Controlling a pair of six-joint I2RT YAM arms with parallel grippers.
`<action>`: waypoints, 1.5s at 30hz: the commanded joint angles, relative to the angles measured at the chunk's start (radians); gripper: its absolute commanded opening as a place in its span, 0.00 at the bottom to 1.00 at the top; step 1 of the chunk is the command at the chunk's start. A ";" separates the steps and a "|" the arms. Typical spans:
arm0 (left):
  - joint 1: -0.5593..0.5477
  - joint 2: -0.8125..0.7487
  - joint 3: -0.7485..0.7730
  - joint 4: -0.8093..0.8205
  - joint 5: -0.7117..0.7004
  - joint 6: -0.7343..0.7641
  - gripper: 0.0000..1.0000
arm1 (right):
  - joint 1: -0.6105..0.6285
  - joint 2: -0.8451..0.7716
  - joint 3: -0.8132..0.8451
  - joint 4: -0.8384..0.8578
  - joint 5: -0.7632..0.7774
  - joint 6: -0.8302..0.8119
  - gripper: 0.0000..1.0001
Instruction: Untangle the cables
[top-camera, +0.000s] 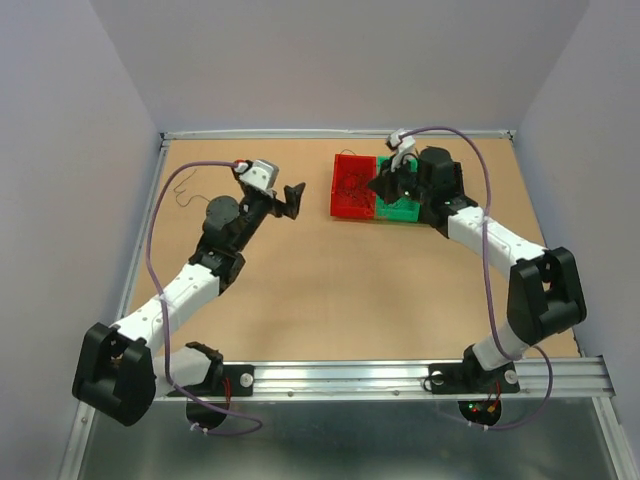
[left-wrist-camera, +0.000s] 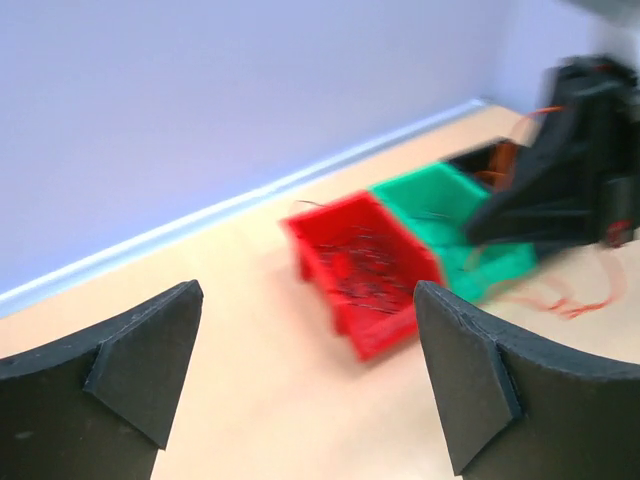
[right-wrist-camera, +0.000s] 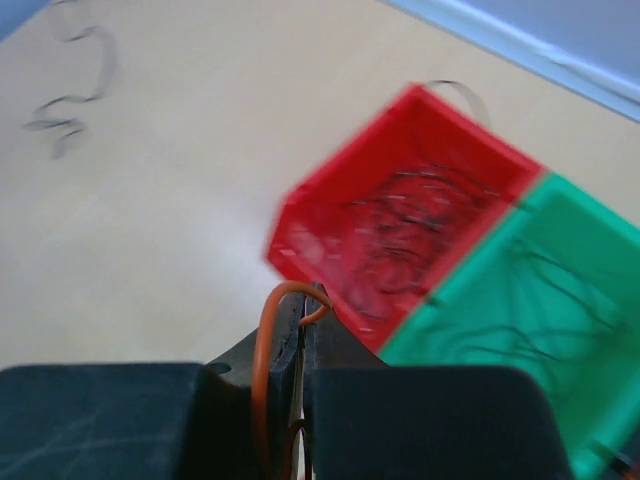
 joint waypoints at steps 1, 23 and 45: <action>0.073 -0.055 0.073 -0.125 -0.228 0.128 0.99 | -0.125 0.016 0.078 0.037 0.279 0.022 0.00; 0.225 0.066 0.079 -0.366 -0.486 0.266 0.99 | -0.375 0.406 0.235 0.017 0.486 -0.081 0.11; 0.415 0.321 0.214 -0.547 -0.408 0.223 0.98 | -0.377 0.107 0.117 0.017 0.433 -0.070 0.95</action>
